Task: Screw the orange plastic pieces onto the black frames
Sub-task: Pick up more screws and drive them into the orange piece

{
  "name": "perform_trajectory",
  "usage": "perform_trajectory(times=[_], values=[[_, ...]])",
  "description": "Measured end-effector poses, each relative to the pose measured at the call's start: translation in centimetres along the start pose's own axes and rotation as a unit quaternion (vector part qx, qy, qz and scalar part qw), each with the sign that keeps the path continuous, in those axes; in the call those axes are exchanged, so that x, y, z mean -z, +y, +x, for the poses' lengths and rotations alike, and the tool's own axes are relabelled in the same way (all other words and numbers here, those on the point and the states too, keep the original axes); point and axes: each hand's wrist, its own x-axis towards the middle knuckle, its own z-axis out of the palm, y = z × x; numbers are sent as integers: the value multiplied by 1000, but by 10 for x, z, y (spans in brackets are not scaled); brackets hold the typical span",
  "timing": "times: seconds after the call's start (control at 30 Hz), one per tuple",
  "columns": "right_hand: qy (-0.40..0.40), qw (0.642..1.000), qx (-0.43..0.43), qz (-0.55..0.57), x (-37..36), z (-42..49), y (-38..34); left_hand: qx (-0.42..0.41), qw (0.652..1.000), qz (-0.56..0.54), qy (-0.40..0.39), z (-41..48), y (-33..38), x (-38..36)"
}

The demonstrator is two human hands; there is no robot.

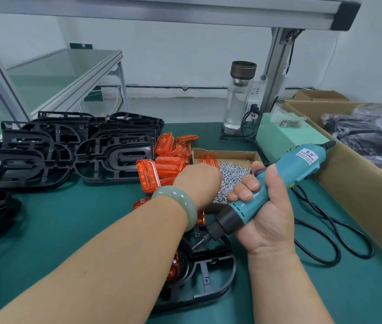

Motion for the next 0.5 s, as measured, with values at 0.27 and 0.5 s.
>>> perform_trajectory(times=[0.27, 0.5], values=[[3, 1000, 0, 4, 2, 1, 0, 4, 999, -37, 36, -1, -1, 0], [6, 1000, 5, 1, 3, 2, 0, 6, 987, -138, 86, -3, -8, -2]])
